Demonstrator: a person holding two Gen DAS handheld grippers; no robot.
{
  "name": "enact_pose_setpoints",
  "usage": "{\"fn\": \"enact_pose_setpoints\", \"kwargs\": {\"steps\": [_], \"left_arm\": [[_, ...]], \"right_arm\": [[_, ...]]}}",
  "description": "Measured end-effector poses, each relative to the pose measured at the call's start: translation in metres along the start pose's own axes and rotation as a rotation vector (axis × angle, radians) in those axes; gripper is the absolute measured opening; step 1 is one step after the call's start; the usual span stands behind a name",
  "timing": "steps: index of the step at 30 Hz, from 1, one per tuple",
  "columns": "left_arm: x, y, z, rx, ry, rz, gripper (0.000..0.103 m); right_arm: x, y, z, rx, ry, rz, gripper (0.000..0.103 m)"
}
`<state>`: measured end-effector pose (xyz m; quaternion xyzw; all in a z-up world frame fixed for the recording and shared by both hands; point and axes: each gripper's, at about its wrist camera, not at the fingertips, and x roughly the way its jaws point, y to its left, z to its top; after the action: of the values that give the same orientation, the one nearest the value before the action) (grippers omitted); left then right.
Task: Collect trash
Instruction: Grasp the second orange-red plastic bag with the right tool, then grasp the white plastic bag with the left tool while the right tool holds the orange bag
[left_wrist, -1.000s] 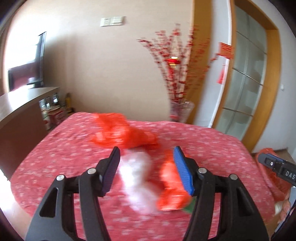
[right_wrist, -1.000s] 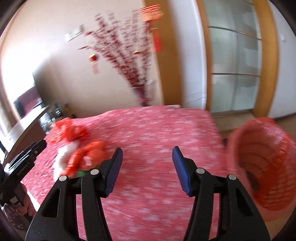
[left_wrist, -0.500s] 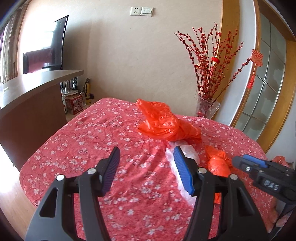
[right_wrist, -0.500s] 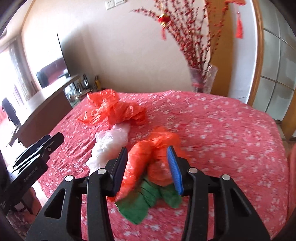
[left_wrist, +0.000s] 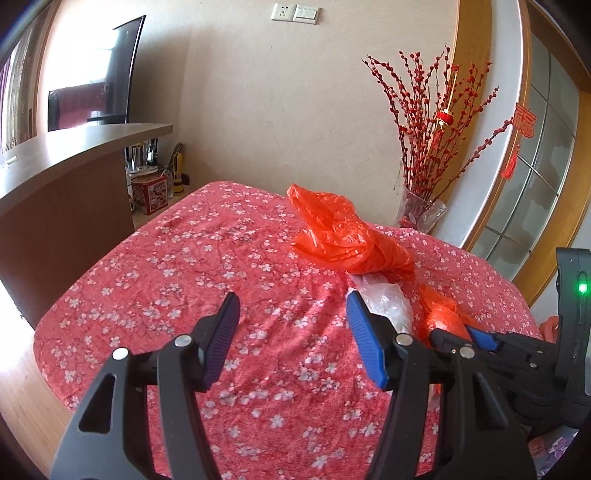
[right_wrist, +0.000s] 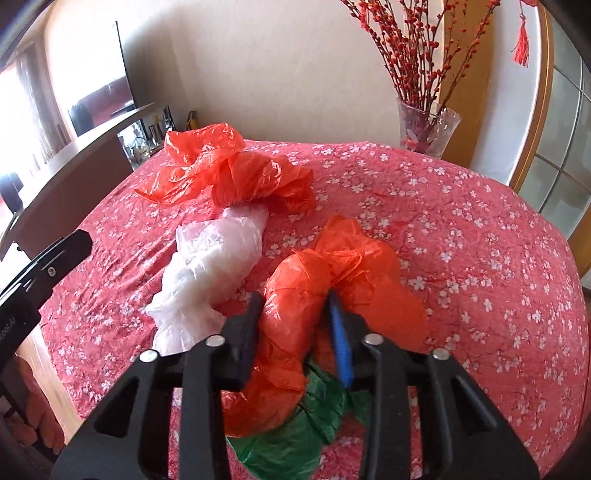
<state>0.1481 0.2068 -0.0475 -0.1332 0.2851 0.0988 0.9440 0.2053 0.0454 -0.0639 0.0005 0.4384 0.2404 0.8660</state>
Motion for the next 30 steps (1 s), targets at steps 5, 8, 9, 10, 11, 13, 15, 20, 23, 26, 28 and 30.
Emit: {"fn": "enact_pose_setpoints", "kwargs": {"steps": [5, 8, 9, 10, 11, 13, 15, 20, 23, 26, 28, 30], "left_arm": [[0.004, -0.012, -0.001, 0.018, 0.017, -0.035, 0.059], [0.008, -0.023, -0.003, 0.039, 0.032, -0.057, 0.059], [0.009, -0.026, -0.003, 0.046, 0.036, -0.062, 0.059], [0.011, -0.031, -0.003, 0.057, 0.045, -0.075, 0.059], [0.013, -0.035, -0.003, 0.063, 0.054, -0.082, 0.059], [0.018, -0.043, -0.005, 0.079, 0.078, -0.093, 0.059], [0.023, -0.052, -0.007, 0.095, 0.101, -0.102, 0.059], [0.038, -0.066, -0.011, 0.129, 0.168, -0.104, 0.059], [0.048, -0.072, -0.012, 0.144, 0.205, -0.095, 0.059], [0.058, -0.076, -0.014, 0.142, 0.243, -0.089, 0.058], [0.063, -0.075, -0.014, 0.132, 0.264, -0.090, 0.051], [0.066, -0.074, -0.015, 0.120, 0.277, -0.096, 0.041]], "right_arm": [[-0.017, -0.011, 0.005, 0.036, -0.052, 0.012, 0.027], [-0.032, -0.023, 0.007, 0.069, -0.090, 0.010, 0.027], [-0.037, -0.028, 0.008, 0.079, -0.102, 0.005, 0.027], [-0.042, -0.032, 0.008, 0.088, -0.113, -0.001, 0.027], [-0.048, -0.038, 0.008, 0.099, -0.128, -0.012, 0.027], [-0.057, -0.049, 0.005, 0.118, -0.150, -0.038, 0.027], [-0.064, -0.060, 0.002, 0.139, -0.163, -0.062, 0.027], [-0.073, -0.090, -0.010, 0.210, -0.168, -0.101, 0.027], [-0.075, -0.104, -0.017, 0.243, -0.162, -0.115, 0.027], [-0.077, -0.110, -0.023, 0.260, -0.160, -0.123, 0.027], [-0.080, -0.115, -0.026, 0.265, -0.159, -0.128, 0.027], [-0.081, -0.118, -0.029, 0.271, -0.157, -0.133, 0.027]]}}
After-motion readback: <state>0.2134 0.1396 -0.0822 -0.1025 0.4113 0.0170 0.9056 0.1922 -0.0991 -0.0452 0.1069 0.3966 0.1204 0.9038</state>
